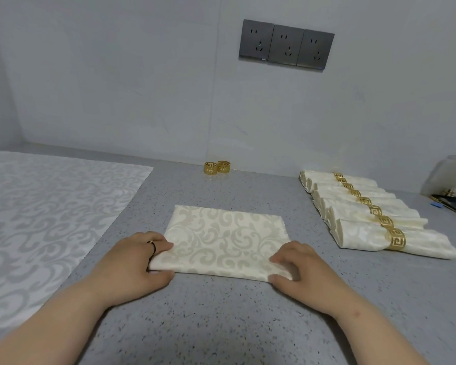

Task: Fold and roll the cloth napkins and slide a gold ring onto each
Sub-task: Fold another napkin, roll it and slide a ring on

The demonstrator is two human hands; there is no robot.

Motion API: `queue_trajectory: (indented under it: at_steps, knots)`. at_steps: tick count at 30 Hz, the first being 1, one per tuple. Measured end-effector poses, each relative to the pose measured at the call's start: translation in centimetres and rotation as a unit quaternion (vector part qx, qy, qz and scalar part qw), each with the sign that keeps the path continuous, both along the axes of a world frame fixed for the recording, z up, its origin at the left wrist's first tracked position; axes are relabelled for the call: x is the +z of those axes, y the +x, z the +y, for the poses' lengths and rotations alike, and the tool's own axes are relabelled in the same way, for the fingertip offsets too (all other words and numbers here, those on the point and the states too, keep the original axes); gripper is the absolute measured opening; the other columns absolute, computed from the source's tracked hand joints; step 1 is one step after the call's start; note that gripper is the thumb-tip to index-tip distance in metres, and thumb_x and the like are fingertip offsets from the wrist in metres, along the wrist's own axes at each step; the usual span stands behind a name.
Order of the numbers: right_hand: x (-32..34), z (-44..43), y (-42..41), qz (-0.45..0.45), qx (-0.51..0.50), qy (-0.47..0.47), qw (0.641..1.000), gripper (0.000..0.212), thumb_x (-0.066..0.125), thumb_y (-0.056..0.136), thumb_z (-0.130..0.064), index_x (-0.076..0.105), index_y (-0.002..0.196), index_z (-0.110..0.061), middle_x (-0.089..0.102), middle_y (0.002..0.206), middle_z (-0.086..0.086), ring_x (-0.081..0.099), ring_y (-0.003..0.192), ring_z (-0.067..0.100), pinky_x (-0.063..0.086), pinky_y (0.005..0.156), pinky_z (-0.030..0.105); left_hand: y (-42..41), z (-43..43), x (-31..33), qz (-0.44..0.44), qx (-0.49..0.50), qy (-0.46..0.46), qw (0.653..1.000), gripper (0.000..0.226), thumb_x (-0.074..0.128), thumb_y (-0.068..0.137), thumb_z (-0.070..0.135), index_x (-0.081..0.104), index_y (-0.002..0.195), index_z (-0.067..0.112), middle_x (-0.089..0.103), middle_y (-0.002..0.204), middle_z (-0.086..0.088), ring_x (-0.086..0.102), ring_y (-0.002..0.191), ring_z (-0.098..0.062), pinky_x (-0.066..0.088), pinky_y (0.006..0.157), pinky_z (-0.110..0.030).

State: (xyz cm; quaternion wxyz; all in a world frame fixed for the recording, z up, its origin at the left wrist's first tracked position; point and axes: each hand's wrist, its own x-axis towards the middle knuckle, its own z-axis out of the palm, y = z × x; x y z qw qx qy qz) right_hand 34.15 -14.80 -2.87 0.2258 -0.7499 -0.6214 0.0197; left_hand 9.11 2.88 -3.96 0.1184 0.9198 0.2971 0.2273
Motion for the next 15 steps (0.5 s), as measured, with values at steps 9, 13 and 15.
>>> queue_trajectory:
  at_steps: [9,13,15]
  knots:
    - [0.4,0.1,0.2,0.01,-0.029,-0.018,0.999,0.03,0.05,0.086,-0.011,0.056,0.111,-0.026,0.047,0.099,-0.016,0.039,0.101,0.005,0.03,0.078,0.003,0.6,0.2,0.2,0.015,0.017,-0.001,1.0,0.081,0.021,0.054,0.057,0.052,0.124,0.031,0.048,0.122,0.022,0.038,0.101,0.004,0.028,0.076,-0.005]
    - [0.9,-0.2,0.4,0.125,-0.056,0.007,0.991,0.03,0.05,0.089,-0.009,0.053,0.079,-0.038,0.055,0.085,-0.019,0.049,0.085,0.004,0.035,0.069,0.005,1.6,0.8,2.2,0.037,0.048,-0.088,0.994,0.02,0.05,0.082,0.029,0.063,0.096,0.026,0.062,0.106,0.008,0.055,0.098,-0.011,0.042,0.078,-0.022]
    - [1.0,-0.2,0.6,0.191,-0.075,0.022,0.979,0.027,0.051,0.089,-0.01,0.057,0.077,-0.034,0.059,0.08,-0.014,0.052,0.077,0.007,0.036,0.063,0.009,2.0,1.6,3.0,0.033,0.042,-0.174,0.983,0.013,0.057,0.081,0.027,0.065,0.084,0.018,0.066,0.086,0.001,0.059,0.083,-0.014,0.043,0.069,-0.024]
